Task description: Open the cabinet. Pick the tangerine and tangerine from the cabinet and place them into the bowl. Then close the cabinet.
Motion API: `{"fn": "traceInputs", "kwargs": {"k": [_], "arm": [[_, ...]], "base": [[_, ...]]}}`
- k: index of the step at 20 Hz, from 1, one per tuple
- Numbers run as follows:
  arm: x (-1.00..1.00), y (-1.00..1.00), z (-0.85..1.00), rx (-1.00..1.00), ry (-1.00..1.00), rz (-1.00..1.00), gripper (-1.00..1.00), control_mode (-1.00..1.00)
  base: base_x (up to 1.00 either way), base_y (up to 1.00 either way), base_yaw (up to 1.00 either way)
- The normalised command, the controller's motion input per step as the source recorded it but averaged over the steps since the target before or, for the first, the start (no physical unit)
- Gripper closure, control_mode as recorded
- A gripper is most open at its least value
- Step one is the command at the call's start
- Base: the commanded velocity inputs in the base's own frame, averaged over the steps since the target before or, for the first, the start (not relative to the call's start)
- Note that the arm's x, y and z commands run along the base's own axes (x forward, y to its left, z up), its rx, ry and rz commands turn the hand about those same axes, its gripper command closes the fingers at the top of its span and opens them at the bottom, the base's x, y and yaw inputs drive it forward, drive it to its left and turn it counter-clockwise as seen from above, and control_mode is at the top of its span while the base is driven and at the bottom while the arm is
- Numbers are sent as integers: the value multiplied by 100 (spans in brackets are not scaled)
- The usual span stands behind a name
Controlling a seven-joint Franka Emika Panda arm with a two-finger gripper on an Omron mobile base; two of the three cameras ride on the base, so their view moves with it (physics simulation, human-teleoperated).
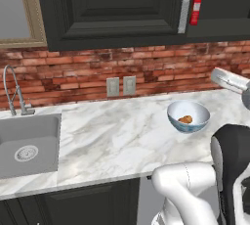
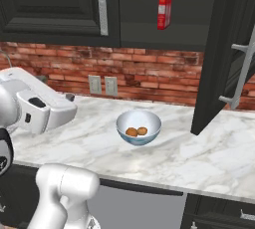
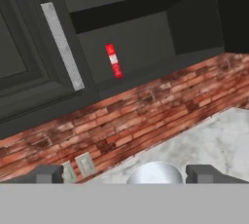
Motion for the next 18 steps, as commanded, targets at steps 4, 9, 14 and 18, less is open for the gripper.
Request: {"fn": "traceInputs", "kwargs": {"k": [4, 9, 14, 18], "arm": [[-55, -9, 0, 0, 0, 1, -100, -100], [-3, 0, 0, 0, 0, 1, -100, -100], [-43, -8, 0, 0, -2, 0, -100, -100], [-59, -28, 0, 0, -1, -1, -100, -100]], "base": [[0, 0, 0], [0, 0, 0], [0, 0, 0], [0, 0, 0]]}}
